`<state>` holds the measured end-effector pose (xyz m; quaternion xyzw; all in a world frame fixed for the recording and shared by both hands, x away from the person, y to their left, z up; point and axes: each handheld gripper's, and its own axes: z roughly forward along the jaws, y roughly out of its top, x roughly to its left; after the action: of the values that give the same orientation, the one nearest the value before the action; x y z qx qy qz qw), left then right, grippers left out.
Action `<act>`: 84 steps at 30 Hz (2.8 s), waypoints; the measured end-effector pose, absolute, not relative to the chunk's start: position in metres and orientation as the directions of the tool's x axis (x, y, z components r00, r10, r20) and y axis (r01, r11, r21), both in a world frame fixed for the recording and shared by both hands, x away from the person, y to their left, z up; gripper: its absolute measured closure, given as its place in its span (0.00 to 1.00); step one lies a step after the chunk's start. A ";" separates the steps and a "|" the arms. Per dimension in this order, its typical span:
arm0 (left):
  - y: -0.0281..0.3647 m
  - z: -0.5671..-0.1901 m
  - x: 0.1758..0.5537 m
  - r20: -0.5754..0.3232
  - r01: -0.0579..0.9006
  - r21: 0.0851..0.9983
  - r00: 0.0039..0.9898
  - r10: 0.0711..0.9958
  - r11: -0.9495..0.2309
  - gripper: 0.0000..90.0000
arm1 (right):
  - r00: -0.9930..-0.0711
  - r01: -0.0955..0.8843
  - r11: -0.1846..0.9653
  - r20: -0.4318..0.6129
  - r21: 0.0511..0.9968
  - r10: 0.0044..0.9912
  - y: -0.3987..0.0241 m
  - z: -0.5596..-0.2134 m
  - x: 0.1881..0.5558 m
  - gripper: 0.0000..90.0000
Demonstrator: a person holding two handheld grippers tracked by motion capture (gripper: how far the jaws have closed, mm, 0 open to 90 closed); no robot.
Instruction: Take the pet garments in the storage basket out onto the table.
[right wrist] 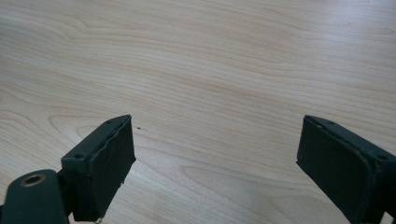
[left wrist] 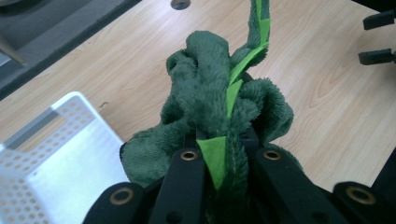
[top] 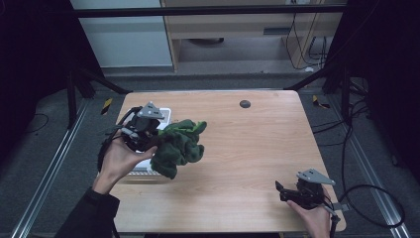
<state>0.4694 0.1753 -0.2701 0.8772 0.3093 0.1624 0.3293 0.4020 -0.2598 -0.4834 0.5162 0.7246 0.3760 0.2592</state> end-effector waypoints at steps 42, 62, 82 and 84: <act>0.059 -0.329 0.502 0.105 0.270 0.559 0.915 0.389 -0.784 0.95 | -0.291 0.536 0.160 0.004 0.829 0.957 -0.264 -0.483 0.402 0.11; 0.047 -0.383 0.511 0.032 0.273 0.507 0.942 0.335 -0.818 0.85 | -0.303 0.538 0.166 0.006 0.826 0.953 -0.263 -0.484 0.402 0.11; 0.054 -0.401 0.510 0.030 0.287 0.519 0.935 0.353 -0.805 0.38 | -0.309 0.538 0.175 -0.001 0.825 0.951 -0.263 -0.485 0.403 0.10; 0.056 -0.400 0.510 0.029 0.291 0.524 0.933 0.359 -0.800 0.33 | -0.308 0.538 0.175 -0.001 0.825 0.951 -0.263 -0.486 0.403 0.10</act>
<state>0.5095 0.0561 -0.3995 0.9466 0.1717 0.0637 0.2652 0.4029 -0.2629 -0.4855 0.5201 0.7158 0.3766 0.2744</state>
